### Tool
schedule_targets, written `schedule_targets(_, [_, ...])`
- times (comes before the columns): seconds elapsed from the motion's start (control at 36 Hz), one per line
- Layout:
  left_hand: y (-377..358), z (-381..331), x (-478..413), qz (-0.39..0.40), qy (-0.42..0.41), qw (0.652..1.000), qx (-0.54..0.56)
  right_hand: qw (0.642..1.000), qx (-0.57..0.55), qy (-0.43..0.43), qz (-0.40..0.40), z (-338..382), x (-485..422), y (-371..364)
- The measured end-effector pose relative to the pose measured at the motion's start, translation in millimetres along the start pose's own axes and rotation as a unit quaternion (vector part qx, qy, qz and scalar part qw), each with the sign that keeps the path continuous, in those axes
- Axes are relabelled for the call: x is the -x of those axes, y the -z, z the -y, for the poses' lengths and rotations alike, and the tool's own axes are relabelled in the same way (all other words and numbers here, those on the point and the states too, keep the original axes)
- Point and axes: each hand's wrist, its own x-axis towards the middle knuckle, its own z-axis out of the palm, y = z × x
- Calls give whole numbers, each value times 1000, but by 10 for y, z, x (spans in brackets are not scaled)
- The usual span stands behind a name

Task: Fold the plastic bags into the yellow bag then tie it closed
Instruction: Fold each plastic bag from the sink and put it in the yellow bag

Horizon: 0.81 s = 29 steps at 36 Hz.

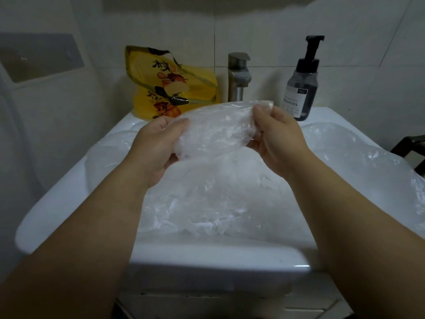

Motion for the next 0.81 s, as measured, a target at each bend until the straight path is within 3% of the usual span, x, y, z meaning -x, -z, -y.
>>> schedule_targets(0.08, [-3, -11, 4, 2, 32, 999, 16, 999, 29, 17, -30, -15, 1, -15])
schedule_targets(0.17, [42, -58, 22, 95, 97, 989, 65, 999, 9, 22, -45, -14, 2, -12])
schedule_targets(0.28, [17, -13, 82, 150, 152, 976, 29, 998, 1, 27, -63, -32, 2, -35])
schedule_targets(0.42, [42, 0, 59, 140, 113, 984, 16, 995, 13, 16, -101, -20, -3, -21])
schedule_targets(0.5, [52, 7, 15, 87, 107, 990, -8, 991, 27, 1, -130, -12, -13, 14])
schedule_targets(0.64, [45, 29, -30, 29, 86, 996, -18, 987, -116, -113, -5, -3, -26, 32])
schedule_targets(0.72, [21, 38, -28, 43, 84, 996, -7, 980, -62, -163, 95, -20, 8, -34])
schedule_targets(0.81, [-5, 55, -20, 62, 88, 994, -2, 979, -17, -160, 123, -53, 46, -82])
